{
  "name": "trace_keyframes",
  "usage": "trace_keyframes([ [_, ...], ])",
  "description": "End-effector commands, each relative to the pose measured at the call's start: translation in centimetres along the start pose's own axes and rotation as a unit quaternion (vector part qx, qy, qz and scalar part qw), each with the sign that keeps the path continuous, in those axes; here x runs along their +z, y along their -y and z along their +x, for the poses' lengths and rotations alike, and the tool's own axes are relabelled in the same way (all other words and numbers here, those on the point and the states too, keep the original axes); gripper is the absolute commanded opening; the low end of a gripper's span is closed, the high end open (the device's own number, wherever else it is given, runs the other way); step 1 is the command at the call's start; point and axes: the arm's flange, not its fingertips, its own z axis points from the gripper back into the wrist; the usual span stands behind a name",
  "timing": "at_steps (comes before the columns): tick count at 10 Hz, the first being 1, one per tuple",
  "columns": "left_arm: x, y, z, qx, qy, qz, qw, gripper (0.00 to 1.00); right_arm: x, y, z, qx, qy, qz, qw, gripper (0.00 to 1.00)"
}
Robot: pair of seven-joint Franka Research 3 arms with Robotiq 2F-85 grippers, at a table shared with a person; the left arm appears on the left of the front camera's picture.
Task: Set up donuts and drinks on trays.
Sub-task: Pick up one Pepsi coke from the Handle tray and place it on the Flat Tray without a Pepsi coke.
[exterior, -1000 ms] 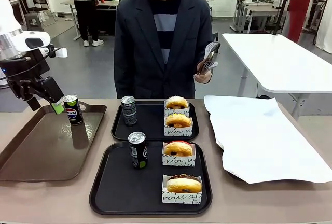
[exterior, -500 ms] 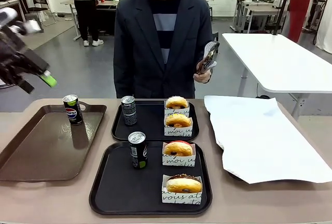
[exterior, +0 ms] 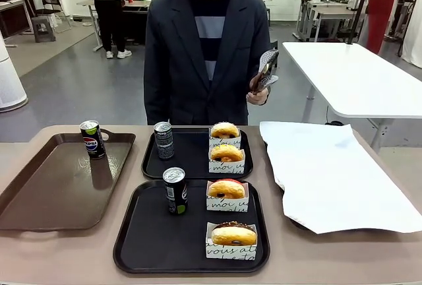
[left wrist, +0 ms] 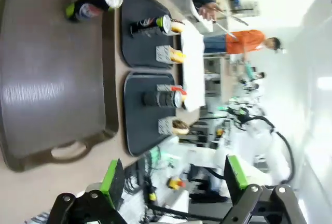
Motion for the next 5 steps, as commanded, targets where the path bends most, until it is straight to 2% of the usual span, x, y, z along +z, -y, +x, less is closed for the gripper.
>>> trace_keyframes([
  [1,2.5,-2.7,0.5,0.007,-0.036,-0.013,0.999,1.0,0.0,-0.1,0.3,0.012,0.01,0.014,1.0,1.0],
  [2,3.5,-3.8,-0.4,0.011,-0.017,-0.015,1.0,1.0,0.0,-0.1,0.3,0.012,0.01,0.014,1.0,1.0],
  [4,5.1,-3.5,-0.3,-0.014,0.026,-0.011,1.0,1.0,0.0,-0.1,0.3,0.012,0.01,0.014,1.0,1.0],
  [5,3.6,-4.3,-1.4,0.022,-0.008,-0.026,0.999,1.0,0.0,-0.1,0.3,0.012,0.01,0.014,1.0,1.0],
])
